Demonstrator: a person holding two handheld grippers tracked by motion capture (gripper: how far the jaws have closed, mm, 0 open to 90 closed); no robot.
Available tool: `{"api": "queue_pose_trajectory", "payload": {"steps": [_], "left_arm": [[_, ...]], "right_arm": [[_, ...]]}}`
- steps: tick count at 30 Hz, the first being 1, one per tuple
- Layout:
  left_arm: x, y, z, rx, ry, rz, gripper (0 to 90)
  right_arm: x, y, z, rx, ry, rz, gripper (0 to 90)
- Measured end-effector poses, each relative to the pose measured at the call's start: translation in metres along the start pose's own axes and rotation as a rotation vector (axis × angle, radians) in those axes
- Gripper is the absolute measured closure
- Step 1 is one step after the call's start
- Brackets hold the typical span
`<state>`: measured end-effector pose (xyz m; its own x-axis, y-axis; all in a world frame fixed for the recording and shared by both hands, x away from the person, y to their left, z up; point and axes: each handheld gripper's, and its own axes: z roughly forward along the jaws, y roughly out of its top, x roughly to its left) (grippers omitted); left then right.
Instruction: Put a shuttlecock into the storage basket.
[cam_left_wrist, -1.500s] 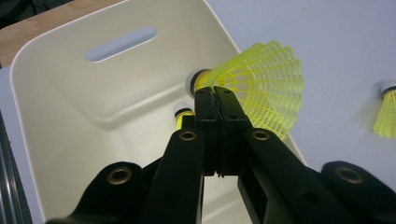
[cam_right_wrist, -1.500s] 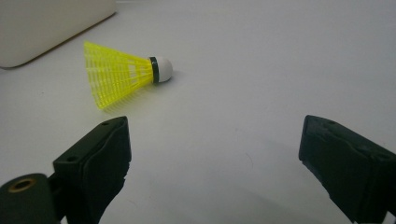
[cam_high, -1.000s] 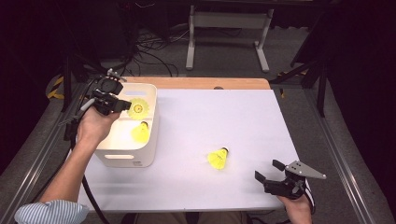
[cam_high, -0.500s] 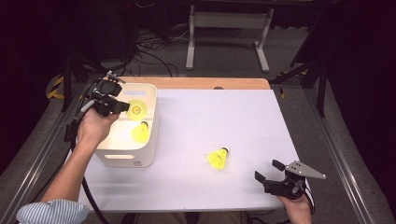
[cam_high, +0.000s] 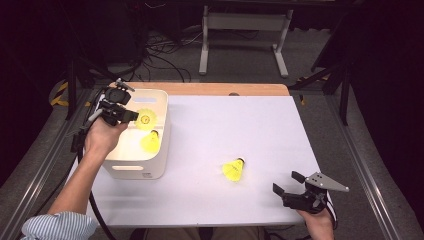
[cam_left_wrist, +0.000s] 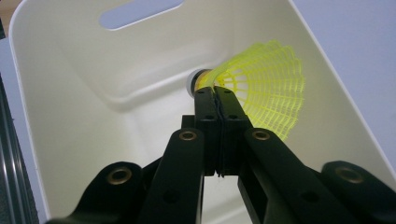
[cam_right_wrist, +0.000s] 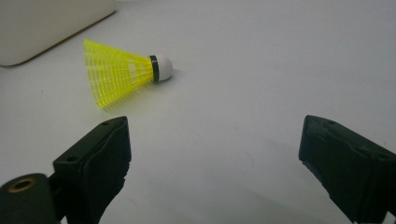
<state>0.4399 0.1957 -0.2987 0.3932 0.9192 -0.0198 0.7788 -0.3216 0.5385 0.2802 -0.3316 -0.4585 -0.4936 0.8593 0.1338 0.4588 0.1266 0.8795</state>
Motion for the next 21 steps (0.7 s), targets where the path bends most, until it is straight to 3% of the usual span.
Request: {"api": "queue_pose_trajectory", "payload": {"steps": [21], "left_arm": [[0.006, 0.005, 0.032, 0.052, 0.007, -0.026, 89.0]], "right_arm": [[0.0, 0.0, 0.0, 0.004, 0.004, 0.001, 9.7]]}}
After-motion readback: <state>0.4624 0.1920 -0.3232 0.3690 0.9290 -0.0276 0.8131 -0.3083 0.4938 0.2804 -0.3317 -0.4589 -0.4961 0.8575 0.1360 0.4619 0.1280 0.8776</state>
